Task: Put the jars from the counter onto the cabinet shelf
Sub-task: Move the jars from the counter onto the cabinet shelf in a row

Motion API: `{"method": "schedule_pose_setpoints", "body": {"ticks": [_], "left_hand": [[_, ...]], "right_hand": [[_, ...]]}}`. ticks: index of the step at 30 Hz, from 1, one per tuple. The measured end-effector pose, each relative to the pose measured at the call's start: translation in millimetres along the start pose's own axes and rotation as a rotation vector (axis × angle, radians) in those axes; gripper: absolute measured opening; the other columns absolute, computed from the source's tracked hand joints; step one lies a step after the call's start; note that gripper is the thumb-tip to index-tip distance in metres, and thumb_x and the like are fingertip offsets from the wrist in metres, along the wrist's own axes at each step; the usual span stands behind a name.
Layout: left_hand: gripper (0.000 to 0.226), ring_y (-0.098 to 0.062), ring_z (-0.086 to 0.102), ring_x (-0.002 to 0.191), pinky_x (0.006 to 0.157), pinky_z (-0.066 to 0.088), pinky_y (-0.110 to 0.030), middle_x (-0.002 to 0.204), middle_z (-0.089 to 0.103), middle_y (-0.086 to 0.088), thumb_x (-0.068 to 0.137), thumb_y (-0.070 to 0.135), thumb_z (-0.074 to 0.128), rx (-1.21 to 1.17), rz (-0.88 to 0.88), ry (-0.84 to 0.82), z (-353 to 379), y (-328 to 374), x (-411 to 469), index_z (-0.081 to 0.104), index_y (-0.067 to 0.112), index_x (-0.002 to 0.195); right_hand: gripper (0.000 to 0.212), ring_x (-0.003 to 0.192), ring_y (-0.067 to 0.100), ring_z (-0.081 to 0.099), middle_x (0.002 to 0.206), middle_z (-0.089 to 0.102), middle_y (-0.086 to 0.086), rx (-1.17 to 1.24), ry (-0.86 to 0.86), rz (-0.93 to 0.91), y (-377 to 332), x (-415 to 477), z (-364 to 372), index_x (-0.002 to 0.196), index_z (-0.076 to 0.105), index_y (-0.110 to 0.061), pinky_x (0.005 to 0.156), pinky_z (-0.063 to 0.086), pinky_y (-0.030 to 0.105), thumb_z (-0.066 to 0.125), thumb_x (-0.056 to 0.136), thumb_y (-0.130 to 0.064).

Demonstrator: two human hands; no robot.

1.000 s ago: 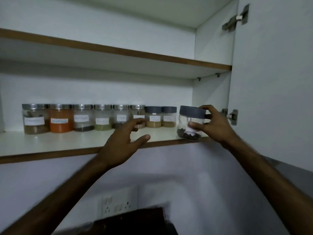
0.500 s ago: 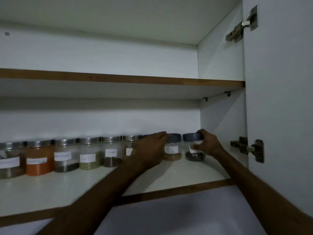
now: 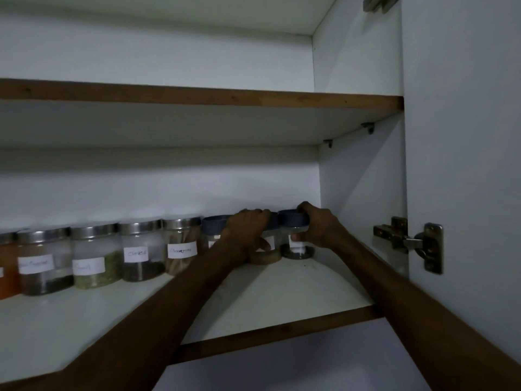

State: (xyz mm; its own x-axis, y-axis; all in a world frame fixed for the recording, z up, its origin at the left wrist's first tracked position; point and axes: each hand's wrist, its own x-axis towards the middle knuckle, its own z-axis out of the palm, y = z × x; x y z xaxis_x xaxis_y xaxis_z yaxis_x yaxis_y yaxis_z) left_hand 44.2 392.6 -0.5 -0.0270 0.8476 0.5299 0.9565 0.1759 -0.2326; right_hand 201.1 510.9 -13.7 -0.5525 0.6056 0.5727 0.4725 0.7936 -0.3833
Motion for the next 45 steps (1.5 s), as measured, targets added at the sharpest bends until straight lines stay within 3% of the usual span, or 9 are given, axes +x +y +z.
{"method": "schedule_pose_setpoints", "body": {"ticks": [6,10,13,17,21,27,34,39,45], "left_hand": [[0.063,-0.028,0.058,0.110,0.083,0.045,-0.036,0.124,0.059,-0.011,0.079,0.033,0.076,0.037,-0.012,-0.015,-0.3,5.5,-1.9,0.046,0.011,0.130],[0.079,-0.029,0.049,0.126,0.103,0.037,-0.036,0.144,0.046,-0.012,0.081,0.034,0.074,0.056,-0.006,0.005,-1.7,7.9,-4.6,0.034,0.008,0.144],[0.093,-0.028,0.038,0.137,0.115,0.025,-0.038,0.156,0.031,-0.011,0.082,0.041,0.072,0.011,-0.001,0.063,-5.8,11.8,-15.6,0.021,0.007,0.151],[0.086,-0.027,0.033,0.140,0.117,0.020,-0.040,0.158,0.027,-0.011,0.088,0.045,0.061,-0.046,0.024,0.128,-16.1,17.5,-34.7,0.018,0.007,0.152],[0.083,-0.027,0.022,0.146,0.120,0.017,-0.044,0.161,0.018,-0.011,0.091,0.041,0.057,0.107,0.019,0.131,-26.1,-16.2,-65.7,0.013,0.009,0.154],[0.080,-0.021,0.000,0.150,0.121,0.006,-0.041,0.163,-0.006,-0.002,0.097,0.037,0.048,0.304,-0.005,0.080,-39.6,-94.8,-120.3,-0.003,0.016,0.155],[0.079,-0.021,-0.001,0.150,0.120,-0.001,-0.040,0.163,-0.008,-0.002,0.097,0.034,0.047,0.333,-0.029,-0.053,-25.8,-110.3,-142.5,-0.007,0.019,0.154],[0.073,-0.020,0.001,0.150,0.120,0.000,-0.039,0.163,-0.005,-0.003,0.099,0.039,0.039,0.271,0.010,0.008,-24.4,-97.6,-140.2,-0.002,0.016,0.155],[0.078,-0.020,0.006,0.150,0.119,0.008,-0.038,0.163,0.000,-0.003,0.096,0.034,0.048,0.185,0.089,0.084,-40.1,-74.3,-137.5,0.000,0.016,0.155]], "right_hand": [[0.064,0.108,0.030,0.062,0.123,0.064,0.015,-0.006,-0.023,0.008,-1.7,-5.2,-1.8,0.128,0.051,-0.007,0.093,0.051,0.036,0.084,0.076,-0.022],[0.082,0.115,0.030,0.059,0.132,0.058,0.016,0.022,-0.019,0.047,-5.1,-13.5,-2.4,0.142,0.040,-0.010,0.097,0.047,0.033,0.085,0.075,-0.025],[0.099,0.128,0.035,0.048,0.146,0.040,0.018,0.001,0.056,0.100,-13.1,-21.5,-0.9,0.152,0.024,-0.013,0.106,0.044,0.043,0.084,0.075,-0.031],[0.085,0.144,0.040,0.022,0.162,0.015,0.019,-0.116,0.219,0.063,-20.9,-31.6,3.3,0.154,0.022,-0.010,0.114,0.032,0.051,0.071,0.088,-0.033],[0.081,0.151,0.031,0.013,0.164,0.012,0.013,-0.241,0.201,-0.155,-50.5,-34.9,11.8,0.155,0.022,-0.012,0.120,0.022,0.050,0.067,0.091,-0.031],[0.084,0.145,0.019,-0.029,0.157,-0.030,-0.004,-0.727,-0.087,-0.671,-93.6,-25.7,43.2,0.153,-0.017,-0.029,0.120,-0.010,0.052,0.037,0.097,-0.060],[0.084,0.143,0.021,-0.030,0.157,-0.028,-0.004,-0.912,-0.101,-0.692,-92.1,-16.5,63.9,0.148,-0.024,-0.028,0.114,-0.020,0.057,0.033,0.097,-0.063],[0.083,0.146,0.022,-0.027,0.158,-0.028,-0.004,-0.878,-0.069,-0.700,-93.5,-23.3,56.6,0.151,-0.020,-0.026,0.116,-0.017,0.057,0.028,0.096,-0.066],[0.082,0.147,0.016,-0.023,0.159,-0.023,-0.005,-0.779,-0.045,-0.611,-108.0,-57.0,37.4,0.153,-0.015,-0.024,0.118,-0.012,0.054,0.030,0.097,-0.062]]}}
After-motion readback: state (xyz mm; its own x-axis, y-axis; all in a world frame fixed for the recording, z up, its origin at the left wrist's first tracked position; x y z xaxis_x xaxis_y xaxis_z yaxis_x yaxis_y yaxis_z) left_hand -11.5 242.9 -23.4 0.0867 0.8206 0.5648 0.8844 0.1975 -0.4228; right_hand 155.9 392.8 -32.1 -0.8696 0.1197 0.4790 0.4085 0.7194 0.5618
